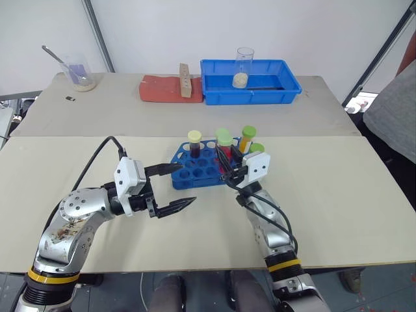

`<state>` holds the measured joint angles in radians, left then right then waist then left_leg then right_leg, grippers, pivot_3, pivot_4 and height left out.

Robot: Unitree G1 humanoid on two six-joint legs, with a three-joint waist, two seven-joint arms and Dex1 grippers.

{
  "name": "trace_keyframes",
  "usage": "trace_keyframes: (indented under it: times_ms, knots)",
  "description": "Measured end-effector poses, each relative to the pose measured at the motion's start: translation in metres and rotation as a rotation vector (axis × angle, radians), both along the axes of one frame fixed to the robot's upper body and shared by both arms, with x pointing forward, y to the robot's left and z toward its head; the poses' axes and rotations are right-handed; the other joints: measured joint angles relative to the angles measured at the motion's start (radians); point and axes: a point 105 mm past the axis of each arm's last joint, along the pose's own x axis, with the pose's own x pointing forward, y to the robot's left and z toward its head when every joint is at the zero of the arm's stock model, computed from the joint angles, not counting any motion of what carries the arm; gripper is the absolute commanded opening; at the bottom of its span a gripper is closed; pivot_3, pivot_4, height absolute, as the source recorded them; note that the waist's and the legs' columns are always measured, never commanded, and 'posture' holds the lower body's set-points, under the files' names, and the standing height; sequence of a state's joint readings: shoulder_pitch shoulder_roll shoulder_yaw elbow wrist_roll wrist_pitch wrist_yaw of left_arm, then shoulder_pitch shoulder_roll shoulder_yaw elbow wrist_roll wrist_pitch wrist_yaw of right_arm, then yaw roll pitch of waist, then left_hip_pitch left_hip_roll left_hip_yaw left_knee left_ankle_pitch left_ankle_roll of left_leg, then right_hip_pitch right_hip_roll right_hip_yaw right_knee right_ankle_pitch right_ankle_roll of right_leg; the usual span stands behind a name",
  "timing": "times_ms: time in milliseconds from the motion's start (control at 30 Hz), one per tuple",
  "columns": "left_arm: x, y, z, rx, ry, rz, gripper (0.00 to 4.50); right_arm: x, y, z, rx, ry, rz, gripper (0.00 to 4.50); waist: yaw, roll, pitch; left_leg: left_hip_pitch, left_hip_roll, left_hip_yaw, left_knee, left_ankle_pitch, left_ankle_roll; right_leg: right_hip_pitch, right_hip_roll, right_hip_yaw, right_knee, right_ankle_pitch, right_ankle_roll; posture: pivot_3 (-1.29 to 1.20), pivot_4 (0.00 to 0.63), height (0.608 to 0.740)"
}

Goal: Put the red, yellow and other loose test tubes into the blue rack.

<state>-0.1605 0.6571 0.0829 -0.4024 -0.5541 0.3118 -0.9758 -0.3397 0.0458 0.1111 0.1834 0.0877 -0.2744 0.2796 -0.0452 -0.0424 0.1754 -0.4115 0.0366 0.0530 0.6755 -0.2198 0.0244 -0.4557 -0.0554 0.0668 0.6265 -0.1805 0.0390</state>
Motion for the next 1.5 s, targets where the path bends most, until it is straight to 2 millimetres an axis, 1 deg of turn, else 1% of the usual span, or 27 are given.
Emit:
trace_keyframes:
  times_ms: [33, 100, 200, 333, 400, 433, 467, 533, 567, 633, 700, 733, 800, 933, 1000, 1133, 1300, 1433, 1500]
  knots:
    - [0.001, 0.000, 0.000, -0.002, 0.002, 0.006, 4.50, -0.001, -0.001, -0.003, -0.001, 0.008, 0.002, 2.07, 0.000, 0.000, 0.000, 0.000, 0.000, 0.000, 0.000, 0.000, 0.000, 0.000, 0.000, 0.000, 0.000, 0.000, 0.000, 0.00, 0.150, 0.740]
    - [0.003, 0.000, 0.000, -0.004, 0.013, 0.019, 4.50, -0.004, -0.004, -0.010, -0.010, 0.028, 0.010, 2.81, 0.000, 0.000, 0.000, 0.000, 0.000, 0.000, 0.000, 0.000, 0.000, 0.000, 0.000, 0.000, 0.000, 0.000, 0.000, 0.00, 0.150, 0.740]
    - [0.005, 0.000, 0.000, -0.006, 0.021, 0.036, 4.50, -0.006, -0.009, -0.015, -0.049, 0.057, 0.025, 3.78, 0.000, 0.000, 0.000, 0.000, 0.000, 0.000, 0.000, 0.000, 0.000, 0.000, 0.000, 0.000, 0.000, 0.000, 0.000, 0.00, 0.150, 0.740]
    - [0.010, 0.004, 0.004, 0.011, 0.025, 0.085, 4.50, -0.019, -0.019, -0.017, -0.142, 0.087, 0.090, 3.78, 0.001, 0.000, 0.000, 0.000, 0.000, 0.000, 0.000, 0.000, 0.000, 0.000, 0.000, 0.000, 0.000, -0.001, 0.000, 0.00, 0.150, 0.740]
    - [0.013, 0.014, 0.002, 0.095, 0.042, 0.126, 4.50, -0.029, -0.029, -0.018, -0.224, 0.122, 0.144, 3.78, 0.002, 0.000, 0.000, 0.000, 0.000, 0.000, 0.000, 0.000, 0.000, 0.000, 0.000, 0.000, 0.000, -0.002, 0.000, 0.00, 0.150, 0.740]
    - [0.015, 0.024, 0.001, 0.177, 0.049, 0.163, 4.50, -0.035, -0.035, -0.018, -0.277, 0.147, 0.180, 3.78, 0.002, 0.000, 0.000, 0.000, 0.000, 0.000, 0.000, 0.000, 0.000, -0.001, 0.000, 0.000, 0.000, -0.004, -0.002, 0.00, 0.150, 0.740]
    - [0.018, 0.035, 0.001, 0.245, 0.053, 0.199, 4.50, -0.039, -0.042, -0.015, -0.316, 0.163, 0.206, 3.78, 0.002, 0.000, 0.000, 0.000, 0.000, 0.001, -0.001, 0.000, 0.000, 0.000, 0.000, 0.000, 0.000, -0.008, -0.001, 0.00, 0.150, 0.740]
    - [0.019, 0.048, 0.002, 0.341, 0.059, 0.232, 4.50, -0.045, -0.048, -0.008, -0.356, 0.181, 0.248, 3.78, 0.000, 0.000, 0.000, 0.002, 0.001, 0.002, -0.001, 0.000, 0.000, 0.000, 0.000, 0.000, 0.000, -0.009, -0.001, 0.00, 0.150, 0.740]
    - [0.018, 0.056, 0.001, 0.419, 0.067, 0.230, 4.50, -0.051, -0.046, -0.004, -0.390, 0.196, 0.307, 3.78, -0.001, 0.000, 0.000, 0.003, 0.001, 0.003, -0.001, 0.000, 0.000, 0.000, 0.000, 0.000, 0.001, -0.009, -0.002, 0.00, 0.150, 0.740]
    - [0.018, 0.083, -0.004, 0.634, 0.112, 0.247, 4.50, -0.067, -0.043, 0.000, -0.510, 0.236, 0.454, 3.78, -0.001, 0.000, 0.001, 0.005, 0.001, 0.003, -0.005, 0.000, 0.000, 0.000, 0.000, 0.000, 0.001, -0.010, -0.003, 0.00, 0.150, 0.740]
    - [0.023, 0.105, 0.001, 0.762, 0.137, 0.279, 4.50, -0.076, -0.040, 0.007, -0.588, 0.252, 0.561, 3.78, 0.003, -0.001, 0.001, 0.006, 0.001, 0.003, -0.007, 0.000, 0.000, -0.001, 0.001, 0.000, 0.001, -0.011, -0.005, 0.00, 0.150, 0.740]
    - [0.025, 0.111, 0.005, 0.798, 0.141, 0.290, 4.50, -0.081, -0.036, 0.013, -0.619, 0.243, 0.612, 3.78, 0.004, -0.001, 0.001, 0.007, 0.002, 0.003, -0.007, 0.000, 0.000, -0.001, 0.001, 0.000, 0.001, -0.011, -0.005, 0.00, 0.150, 0.740]
    - [0.028, 0.117, 0.008, 0.836, 0.155, 0.294, 4.50, -0.088, -0.027, 0.019, -0.652, 0.230, 0.689, 3.78, 0.006, -0.001, 0.001, 0.006, 0.002, 0.003, -0.008, 0.000, 0.000, -0.001, 0.001, -0.001, 0.000, -0.012, -0.006, 0.00, 0.150, 0.740]
    - [0.031, 0.133, -0.004, 0.900, 0.229, 0.309, 4.50, -0.093, -0.022, 0.024, -0.689, 0.241, 0.775, 3.78, 0.007, -0.001, 0.001, 0.003, 0.001, 0.004, -0.008, 0.000, 0.000, -0.002, 0.001, 0.000, 0.000, -0.013, -0.004, 0.00, 0.150, 0.740]
    - [0.032, 0.143, -0.007, 0.912, 0.249, 0.325, 4.50, -0.093, -0.019, 0.027, -0.700, 0.239, 0.787, 3.78, 0.006, -0.002, 0.001, 0.002, 0.001, 0.003, -0.008, 0.000, 0.000, -0.003, 0.001, -0.001, 0.000, -0.010, 0.000, 0.00, 0.150, 0.740]
    - [0.033, 0.160, -0.011, 0.923, 0.286, 0.358, 4.50, -0.091, -0.015, 0.025, -0.697, 0.290, 0.770, 3.78, 0.009, -0.003, 0.001, 0.001, 0.001, 0.003, -0.008, 0.000, 0.000, -0.003, 0.001, -0.001, 0.000, -0.010, 0.000, 0.00, 0.150, 0.740]
    - [0.031, 0.179, -0.018, 0.928, 0.348, 0.381, 4.50, -0.103, -0.001, 0.028, -0.645, 0.317, 0.805, 3.78, 0.009, -0.003, 0.001, 0.002, 0.001, 0.004, -0.008, 0.000, 0.000, -0.003, 0.000, -0.001, 0.000, -0.010, 0.000, 0.00, 0.150, 0.740]
    - [0.034, 0.196, -0.015, 0.948, 0.352, 0.413, 4.50, -0.110, 0.007, 0.028, -0.631, 0.320, 0.818, 3.78, 0.010, -0.004, 0.001, 0.002, 0.001, 0.004, -0.007, 0.000, 0.000, -0.003, 0.000, -0.001, 0.001, -0.011, -0.001, 0.00, 0.150, 0.740]
    - [0.038, 0.199, -0.013, 0.965, 0.348, 0.414, 4.50, -0.111, 0.010, 0.028, -0.616, 0.323, 0.824, 3.78, 0.010, -0.004, 0.001, 0.002, 0.001, 0.004, -0.007, 0.000, 0.000, -0.003, 0.000, -0.001, 0.001, -0.011, -0.001, 0.00, 0.150, 0.740]
